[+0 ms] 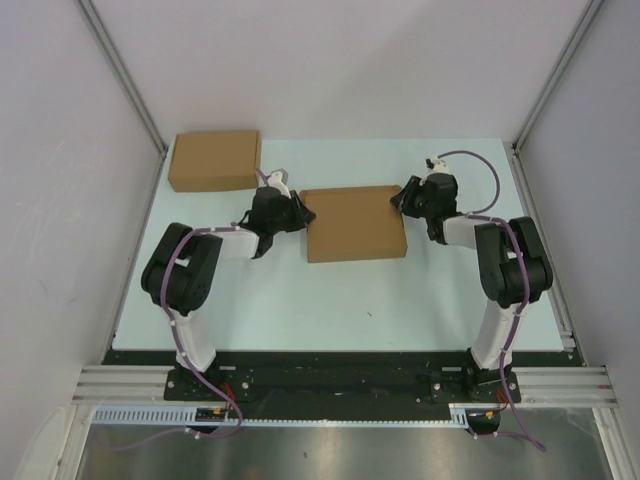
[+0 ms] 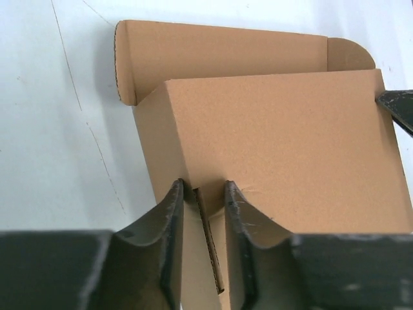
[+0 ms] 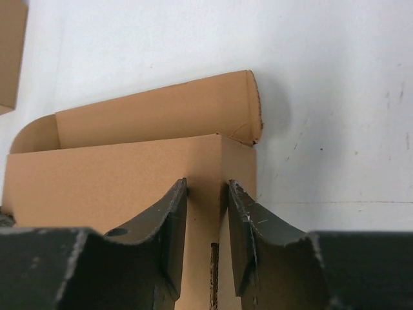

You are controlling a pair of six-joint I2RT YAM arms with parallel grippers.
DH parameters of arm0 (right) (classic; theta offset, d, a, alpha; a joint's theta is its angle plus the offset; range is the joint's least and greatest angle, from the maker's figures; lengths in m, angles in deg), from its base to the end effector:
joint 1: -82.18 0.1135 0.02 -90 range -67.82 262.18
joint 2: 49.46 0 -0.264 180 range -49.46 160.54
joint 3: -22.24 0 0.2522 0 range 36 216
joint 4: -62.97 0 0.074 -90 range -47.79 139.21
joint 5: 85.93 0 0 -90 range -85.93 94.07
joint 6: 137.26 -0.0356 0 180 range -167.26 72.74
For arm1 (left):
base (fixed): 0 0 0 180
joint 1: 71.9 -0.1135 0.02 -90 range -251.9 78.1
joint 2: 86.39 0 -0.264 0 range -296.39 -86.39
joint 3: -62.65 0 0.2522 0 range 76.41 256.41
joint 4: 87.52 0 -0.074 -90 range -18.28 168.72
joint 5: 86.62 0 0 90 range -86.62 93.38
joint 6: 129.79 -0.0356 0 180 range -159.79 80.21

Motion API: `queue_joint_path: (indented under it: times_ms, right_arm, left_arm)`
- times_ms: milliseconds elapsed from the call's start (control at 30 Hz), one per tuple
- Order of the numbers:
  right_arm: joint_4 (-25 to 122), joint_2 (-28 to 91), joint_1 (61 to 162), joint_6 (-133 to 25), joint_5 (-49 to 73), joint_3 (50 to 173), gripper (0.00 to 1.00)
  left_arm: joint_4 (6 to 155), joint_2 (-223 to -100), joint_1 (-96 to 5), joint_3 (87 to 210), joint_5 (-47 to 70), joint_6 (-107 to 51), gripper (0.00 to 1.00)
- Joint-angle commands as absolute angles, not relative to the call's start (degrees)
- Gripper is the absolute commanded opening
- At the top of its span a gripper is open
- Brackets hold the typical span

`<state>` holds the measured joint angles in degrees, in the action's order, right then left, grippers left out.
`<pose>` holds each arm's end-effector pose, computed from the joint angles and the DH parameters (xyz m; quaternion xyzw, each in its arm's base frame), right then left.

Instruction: Fold the paper box

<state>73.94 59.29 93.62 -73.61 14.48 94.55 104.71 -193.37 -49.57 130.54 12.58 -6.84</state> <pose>0.3968 0.0869 0.1668 0.0612 0.8413 0.2447 0.4781 0.3588 -0.1535 0.1577 -0.0368 0.8495 -0.3026 0.4306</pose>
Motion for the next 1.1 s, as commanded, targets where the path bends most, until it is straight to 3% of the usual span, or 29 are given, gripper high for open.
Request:
queue_joint_path:
  times_ms: [0,333,700,1067]
  right_arm:
    - [71.4,57.9,99.3,-69.2,12.7,95.9,0.24]
    - [75.7,49.8,104.6,-64.4,6.2,95.9,0.22]
    - [85.1,44.7,108.2,-56.9,4.1,95.9,0.2]
    - [94.4,42.7,114.9,-52.4,-3.9,83.5,0.2]
  left_arm:
    - [110.3,-193.6,-47.9,131.2,16.0,-8.5,0.24]
    - [122.7,-185.4,-46.5,128.8,8.1,-16.1,0.22]
    - [139.5,-184.6,-45.8,131.0,0.8,-21.8,0.25]
    - [177.6,-193.5,-41.0,109.4,-11.5,-24.8,0.26]
